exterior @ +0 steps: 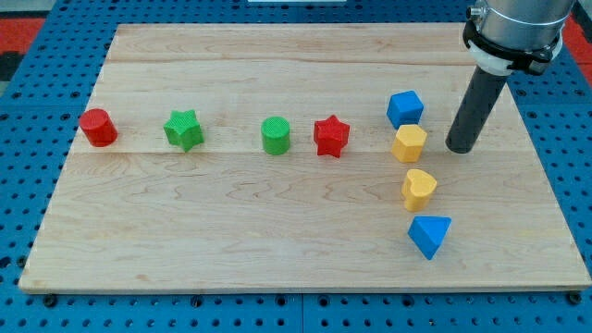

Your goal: Slide the blue triangle to the bottom center

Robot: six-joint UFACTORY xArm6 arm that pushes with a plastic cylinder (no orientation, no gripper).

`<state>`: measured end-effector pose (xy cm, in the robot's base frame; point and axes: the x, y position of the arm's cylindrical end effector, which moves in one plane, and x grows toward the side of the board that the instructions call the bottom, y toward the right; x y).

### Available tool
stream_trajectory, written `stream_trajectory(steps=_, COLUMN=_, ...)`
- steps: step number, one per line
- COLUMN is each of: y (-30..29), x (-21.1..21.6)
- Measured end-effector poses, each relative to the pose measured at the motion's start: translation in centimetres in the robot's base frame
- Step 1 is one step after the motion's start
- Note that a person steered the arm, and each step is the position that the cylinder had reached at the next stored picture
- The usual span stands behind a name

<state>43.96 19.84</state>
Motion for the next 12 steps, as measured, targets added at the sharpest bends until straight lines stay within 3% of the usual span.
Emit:
stream_trajectory(steps=2, y=1.4, x=-0.1)
stream_trajectory(steps=4, y=8.4, x=0.4)
stream_trajectory(steps=5, y=3.6, x=5.0)
stream_trajectory(steps=7, y=-2.0, x=9.8)
stream_trajectory(steps=8, y=-7.6, x=13.9)
stream_trajectory(steps=9, y=-11.3, x=15.4)
stream_trajectory(steps=11, y=-6.1, x=15.1)
stream_trajectory(steps=12, y=-5.4, x=17.1)
